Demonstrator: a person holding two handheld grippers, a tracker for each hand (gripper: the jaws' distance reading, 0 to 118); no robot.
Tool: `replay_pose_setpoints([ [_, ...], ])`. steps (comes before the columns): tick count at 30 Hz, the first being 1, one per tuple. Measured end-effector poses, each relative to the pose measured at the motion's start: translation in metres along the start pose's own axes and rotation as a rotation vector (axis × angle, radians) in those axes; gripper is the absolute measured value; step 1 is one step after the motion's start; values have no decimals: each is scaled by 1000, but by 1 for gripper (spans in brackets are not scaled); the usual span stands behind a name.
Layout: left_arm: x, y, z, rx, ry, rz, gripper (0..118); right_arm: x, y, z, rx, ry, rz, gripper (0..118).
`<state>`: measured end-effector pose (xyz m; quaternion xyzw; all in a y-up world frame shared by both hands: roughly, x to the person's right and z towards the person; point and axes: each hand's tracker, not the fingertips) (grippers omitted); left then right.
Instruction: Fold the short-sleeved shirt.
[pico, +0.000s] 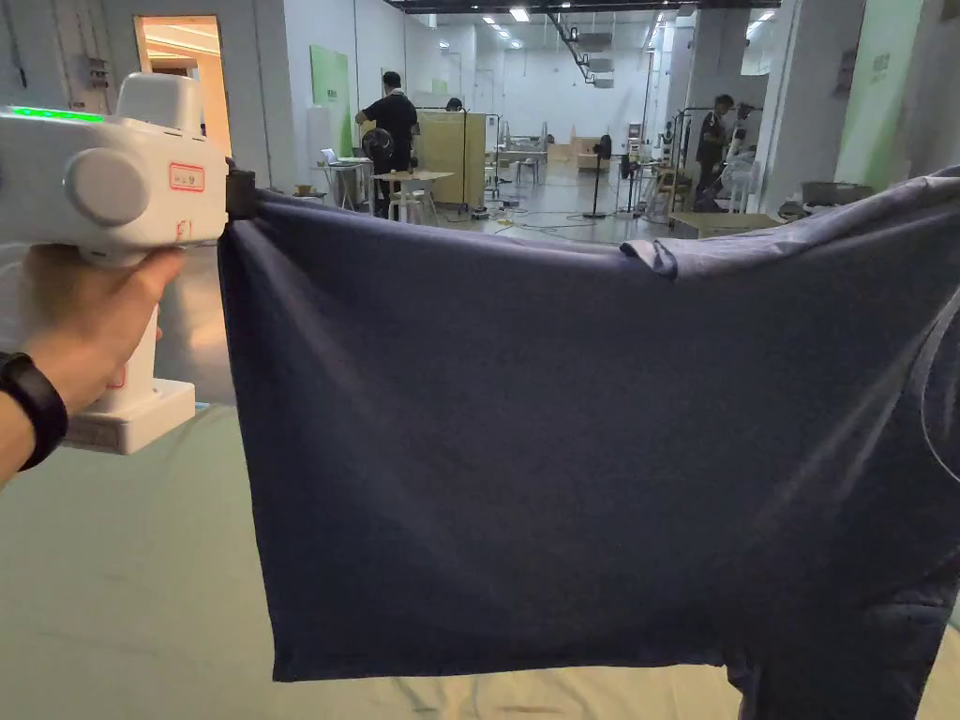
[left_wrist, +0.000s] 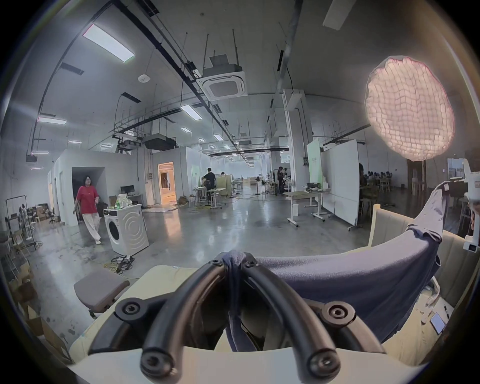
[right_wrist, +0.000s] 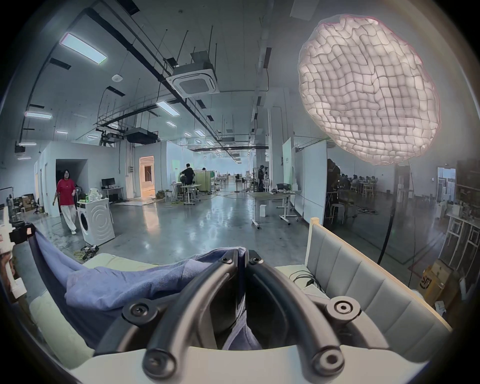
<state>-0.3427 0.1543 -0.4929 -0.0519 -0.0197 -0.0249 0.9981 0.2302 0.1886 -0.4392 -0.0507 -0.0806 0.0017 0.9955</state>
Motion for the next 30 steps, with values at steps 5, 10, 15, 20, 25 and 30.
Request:
replay_pose_setpoints([
  [5,-1,-7,-41,-36,2,28,8,-4,-13,-33,-12,-56,7,3],
  [10,3,-22,-66,-55,4,63,8,-10,-23,-57,-13,-57,-5,3],
  [15,6,-42,-79,-31,0,47,8,-15,-36,-74,-25,-42,21,3],
  [20,21,-125,-93,-149,-7,8,8,-13,-109,-97,-155,-34,-28,3],
  [25,45,-243,-102,-255,-75,10,8,-21,-233,-113,-319,-50,-169,3],
  [30,58,-342,-88,-433,-142,1,8,-24,-345,-95,-487,-27,-155,3],
])
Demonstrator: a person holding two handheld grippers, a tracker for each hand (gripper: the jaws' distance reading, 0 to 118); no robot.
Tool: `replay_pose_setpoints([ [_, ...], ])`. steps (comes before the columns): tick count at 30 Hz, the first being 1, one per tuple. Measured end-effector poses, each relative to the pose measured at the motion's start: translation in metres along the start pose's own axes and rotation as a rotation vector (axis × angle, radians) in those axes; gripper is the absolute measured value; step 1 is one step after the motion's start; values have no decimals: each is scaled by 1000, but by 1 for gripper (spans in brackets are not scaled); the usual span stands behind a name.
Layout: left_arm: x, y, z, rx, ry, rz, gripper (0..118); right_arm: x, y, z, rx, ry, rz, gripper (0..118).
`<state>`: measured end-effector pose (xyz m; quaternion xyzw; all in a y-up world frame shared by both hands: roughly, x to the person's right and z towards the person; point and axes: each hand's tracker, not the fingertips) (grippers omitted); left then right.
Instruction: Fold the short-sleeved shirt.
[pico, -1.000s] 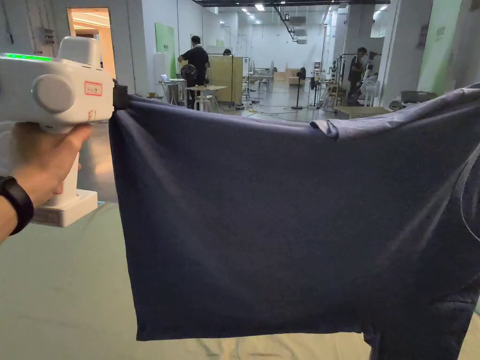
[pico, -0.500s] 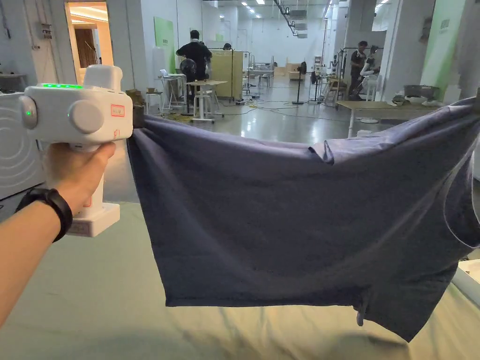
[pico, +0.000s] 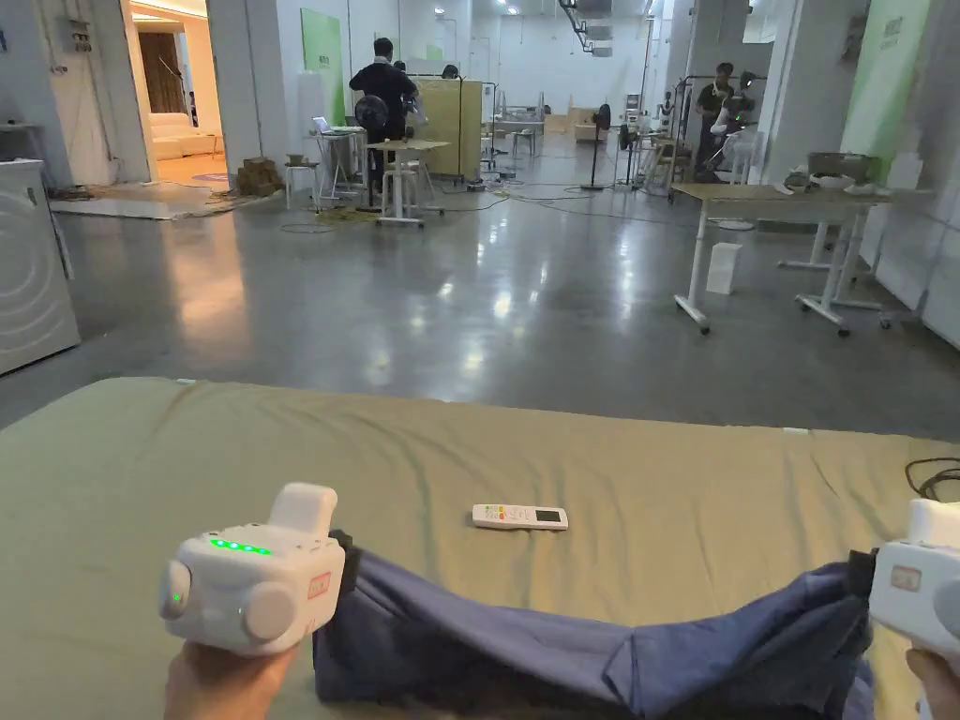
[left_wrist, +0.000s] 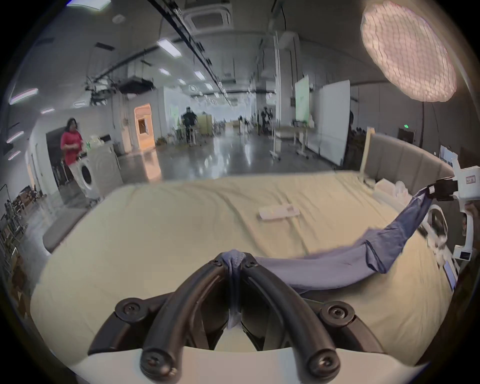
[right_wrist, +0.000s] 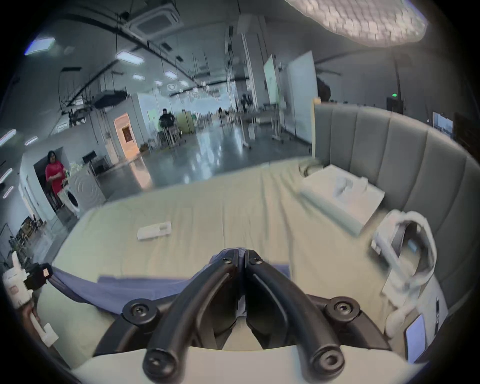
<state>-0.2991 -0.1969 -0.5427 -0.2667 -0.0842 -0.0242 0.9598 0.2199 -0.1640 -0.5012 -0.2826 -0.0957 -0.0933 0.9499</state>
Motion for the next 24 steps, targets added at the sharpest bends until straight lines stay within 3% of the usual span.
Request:
replay_pose_setpoints([
  [3,-7,-55,20,-44,-26,-4,8,23,-60,4,-84,46,47,3],
  [5,-19,-89,49,-50,-50,10,8,43,-94,30,-94,27,109,3],
  [10,-47,-162,122,-97,-72,53,8,90,-158,113,-97,32,68,3],
  [12,-55,-187,147,-133,-111,136,8,106,-179,139,-118,31,4,3],
  [17,-51,-231,194,-153,-135,102,8,120,-231,181,-157,18,5,3],
  [24,-41,-245,203,-177,-132,111,8,123,-263,182,-209,-3,43,3],
])
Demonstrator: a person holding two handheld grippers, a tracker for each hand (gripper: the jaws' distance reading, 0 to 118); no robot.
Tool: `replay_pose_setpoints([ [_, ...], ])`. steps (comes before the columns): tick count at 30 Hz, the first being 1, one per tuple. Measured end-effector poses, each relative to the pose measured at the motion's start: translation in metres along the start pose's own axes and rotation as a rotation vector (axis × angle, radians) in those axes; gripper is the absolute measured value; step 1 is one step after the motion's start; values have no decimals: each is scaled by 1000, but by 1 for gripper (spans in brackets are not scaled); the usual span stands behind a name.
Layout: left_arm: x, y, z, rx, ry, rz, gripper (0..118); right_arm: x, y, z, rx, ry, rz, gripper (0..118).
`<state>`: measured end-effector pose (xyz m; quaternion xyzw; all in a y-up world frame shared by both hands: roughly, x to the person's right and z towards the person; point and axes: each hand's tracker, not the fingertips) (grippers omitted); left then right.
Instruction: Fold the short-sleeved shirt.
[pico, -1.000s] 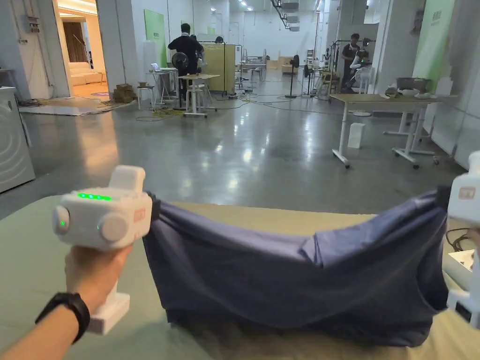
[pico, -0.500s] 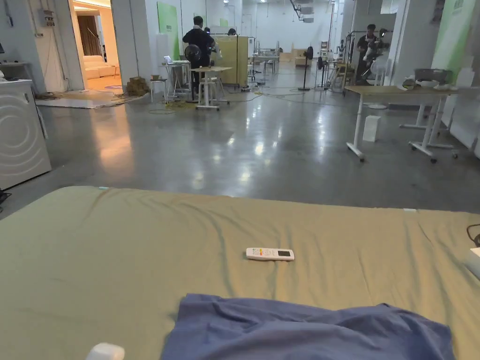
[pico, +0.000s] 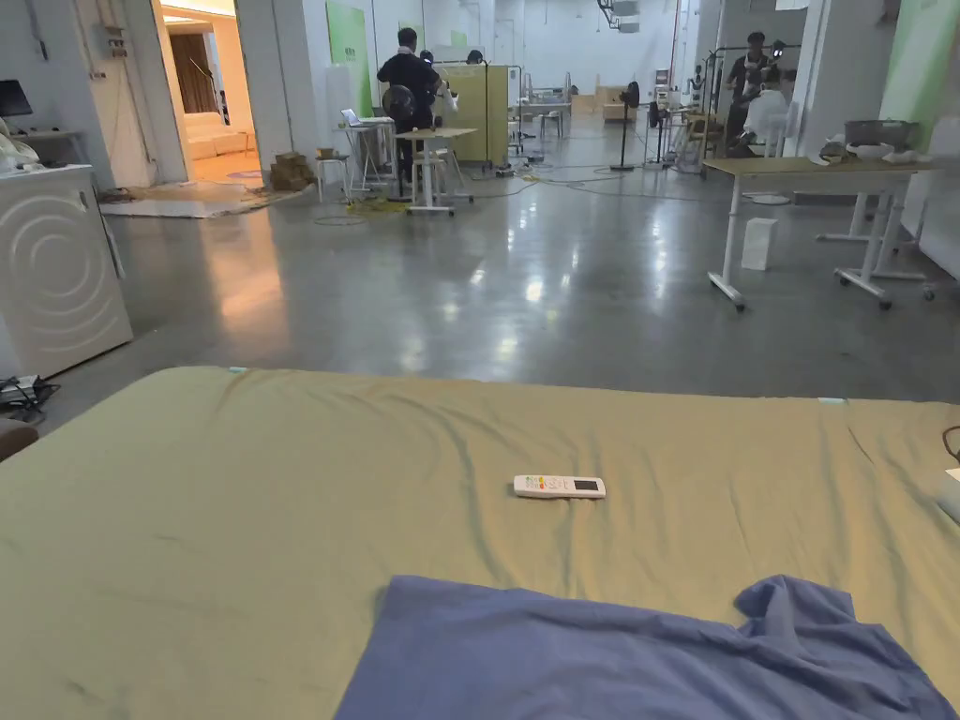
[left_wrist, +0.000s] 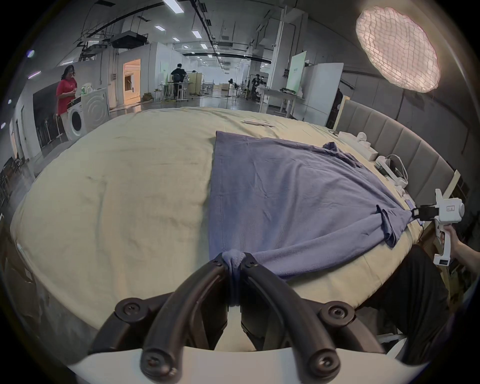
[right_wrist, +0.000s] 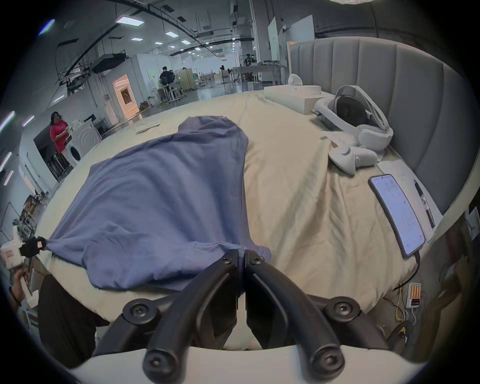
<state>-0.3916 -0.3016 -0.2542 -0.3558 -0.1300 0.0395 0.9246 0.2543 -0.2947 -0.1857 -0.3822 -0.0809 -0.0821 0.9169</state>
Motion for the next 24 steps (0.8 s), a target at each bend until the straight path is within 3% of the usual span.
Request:
replay_pose_setpoints([
  [7,1,2,-4,-37,48,21,9,7,-2,1,12,24,-74,4],
  [8,2,3,-5,-44,50,15,17,7,-2,-1,15,26,-81,5],
  [10,3,4,-5,-51,78,28,75,13,-3,-4,7,11,-60,46],
  [11,3,6,2,-35,64,45,86,16,-3,0,12,9,-59,66],
  [12,6,9,14,10,49,52,86,17,-3,8,23,5,-63,83],
  [15,32,23,62,151,108,-26,86,7,1,54,111,-12,-90,84],
  [18,72,34,117,295,174,-119,86,-19,-3,121,326,-8,-72,89],
  [21,105,37,155,408,190,-99,86,-45,-11,164,468,-54,-54,96],
  [24,124,35,167,470,186,-68,86,-69,-7,179,523,-49,25,96],
])
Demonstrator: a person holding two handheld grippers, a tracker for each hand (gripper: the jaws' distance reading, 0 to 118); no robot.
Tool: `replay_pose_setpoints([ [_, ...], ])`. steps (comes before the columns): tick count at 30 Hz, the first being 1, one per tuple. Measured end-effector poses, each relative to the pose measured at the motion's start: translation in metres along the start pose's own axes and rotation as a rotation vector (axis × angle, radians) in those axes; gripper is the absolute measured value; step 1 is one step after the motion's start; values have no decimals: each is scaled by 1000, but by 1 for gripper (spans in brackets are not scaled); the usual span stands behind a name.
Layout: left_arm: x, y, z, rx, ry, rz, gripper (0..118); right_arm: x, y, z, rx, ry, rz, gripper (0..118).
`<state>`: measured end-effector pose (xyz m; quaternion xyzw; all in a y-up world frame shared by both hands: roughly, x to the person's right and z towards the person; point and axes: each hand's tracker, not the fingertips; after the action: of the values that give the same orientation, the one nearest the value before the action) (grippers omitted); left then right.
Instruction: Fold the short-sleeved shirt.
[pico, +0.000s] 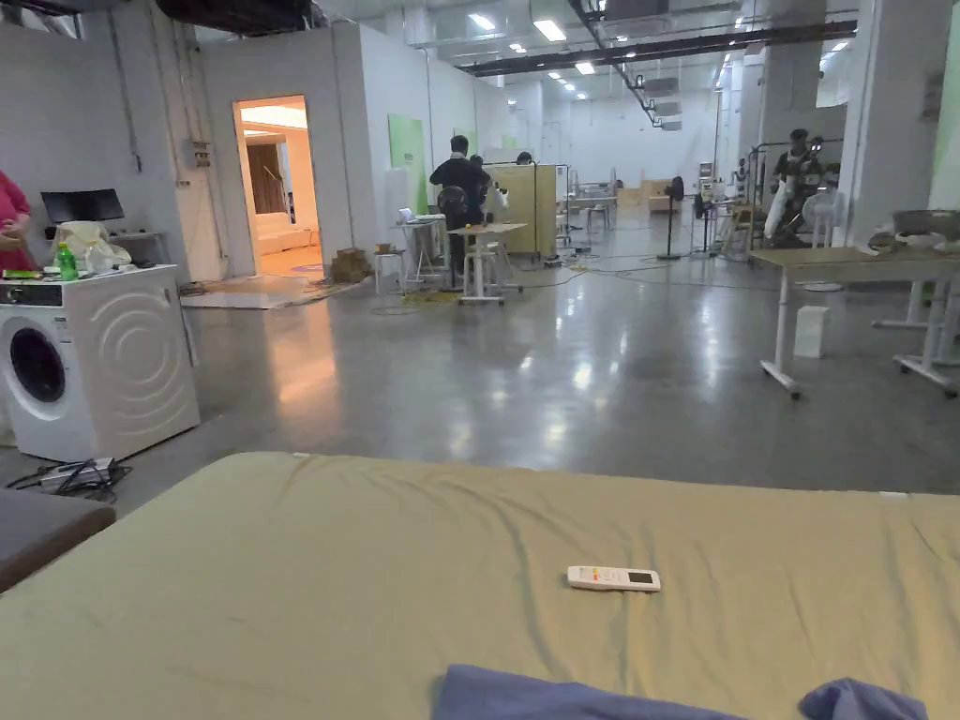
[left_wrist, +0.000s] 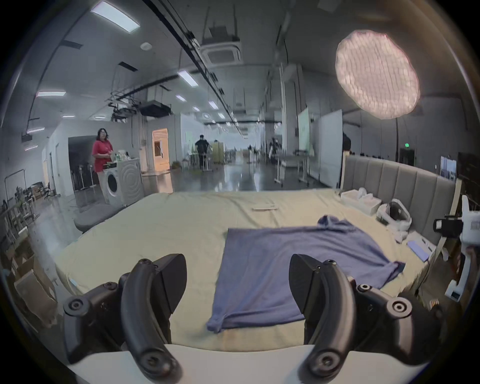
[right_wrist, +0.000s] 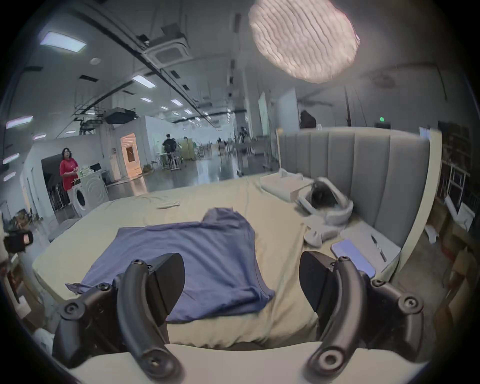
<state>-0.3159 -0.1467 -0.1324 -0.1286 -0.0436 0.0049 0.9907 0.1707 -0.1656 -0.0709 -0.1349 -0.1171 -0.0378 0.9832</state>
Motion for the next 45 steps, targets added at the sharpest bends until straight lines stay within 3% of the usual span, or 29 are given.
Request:
replay_pose_setpoints([
  [3,8,0,-2,3,-4,-11,86,-10,6,-2,10,38,70,96],
  [5,9,-1,-4,0,-8,-14,86,-15,9,-2,13,63,75,95],
  [8,7,-2,1,-18,1,22,84,-15,11,-2,4,109,70,75],
  [9,5,-3,4,-15,2,35,84,-18,10,-1,6,101,71,75],
  [10,3,-3,7,-13,-2,50,77,-17,9,0,2,93,73,50],
  [11,2,-3,10,-15,-8,60,57,-18,8,0,-4,81,79,23],
  [12,2,-3,12,-21,13,66,19,-19,7,1,-8,64,81,6],
  [13,2,-5,15,-21,30,59,9,-17,8,2,-20,78,71,6],
  [15,-2,-6,20,-24,2,61,1,-15,5,2,-34,94,57,4],
  [23,-12,-13,9,-74,16,46,1,-15,2,3,-47,88,73,0],
  [27,-40,-40,-34,-279,-89,123,2,-15,-1,1,-72,117,70,0],
  [28,-46,-48,-46,-342,-99,115,7,-15,-3,0,-81,123,71,0],
  [29,-50,-57,-57,-378,-89,92,24,-16,-6,0,-84,122,73,0],
  [30,-54,-67,-65,-386,-66,70,70,-14,-9,0,-90,122,74,0],
  [31,-57,-76,-75,-416,-52,62,95,-13,-11,-1,-100,126,72,0],
  [41,-75,-125,-146,-610,-87,48,94,-6,-26,-11,-162,100,58,0],
  [42,-74,-126,-148,-616,-87,44,84,-6,-26,-10,-164,94,61,0],
  [44,-74,-131,-153,-621,-75,34,53,-3,-25,-9,-164,80,63,0],
  [45,-74,-133,-157,-632,-63,25,46,-1,-25,-9,-164,76,60,0],
])
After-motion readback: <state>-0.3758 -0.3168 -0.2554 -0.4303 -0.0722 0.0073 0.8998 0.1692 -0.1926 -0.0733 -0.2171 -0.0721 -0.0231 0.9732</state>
